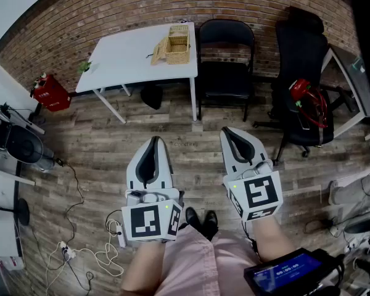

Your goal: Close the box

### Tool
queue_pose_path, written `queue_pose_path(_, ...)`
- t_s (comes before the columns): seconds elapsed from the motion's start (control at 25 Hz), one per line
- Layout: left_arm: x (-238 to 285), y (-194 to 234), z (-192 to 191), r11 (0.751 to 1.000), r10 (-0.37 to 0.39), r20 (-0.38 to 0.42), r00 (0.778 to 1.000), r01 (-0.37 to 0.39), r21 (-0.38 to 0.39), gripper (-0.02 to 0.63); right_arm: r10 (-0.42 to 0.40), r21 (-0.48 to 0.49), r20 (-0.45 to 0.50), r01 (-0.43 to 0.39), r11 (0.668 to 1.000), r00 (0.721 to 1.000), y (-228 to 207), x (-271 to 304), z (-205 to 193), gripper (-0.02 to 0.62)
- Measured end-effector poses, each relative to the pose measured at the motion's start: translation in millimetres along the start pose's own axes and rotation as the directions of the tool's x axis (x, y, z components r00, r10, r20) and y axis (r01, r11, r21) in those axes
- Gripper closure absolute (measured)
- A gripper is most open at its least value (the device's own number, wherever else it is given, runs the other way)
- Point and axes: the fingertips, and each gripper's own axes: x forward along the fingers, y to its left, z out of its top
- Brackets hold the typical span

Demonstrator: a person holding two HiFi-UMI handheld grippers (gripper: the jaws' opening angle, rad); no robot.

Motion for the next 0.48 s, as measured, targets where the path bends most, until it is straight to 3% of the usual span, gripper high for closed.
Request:
queue_pose_path(0.44, -4, -12, 0, 1.0, -0.007, 0.005, 1.0, 0.007, 0.005, 0.586, 0.02, 0.045, 0.022, -0.021, 0.999, 1.0, -6, -4, -2, 0.593)
queue_pose_path(0.48, -5, -14, 2, 1.0, -0.012, 0.012, 1.0, 0.012, 0.005, 0.561, 0.03, 0.049, 0.017, -0.031, 0.998, 0.999, -6, -4, -3, 0.514)
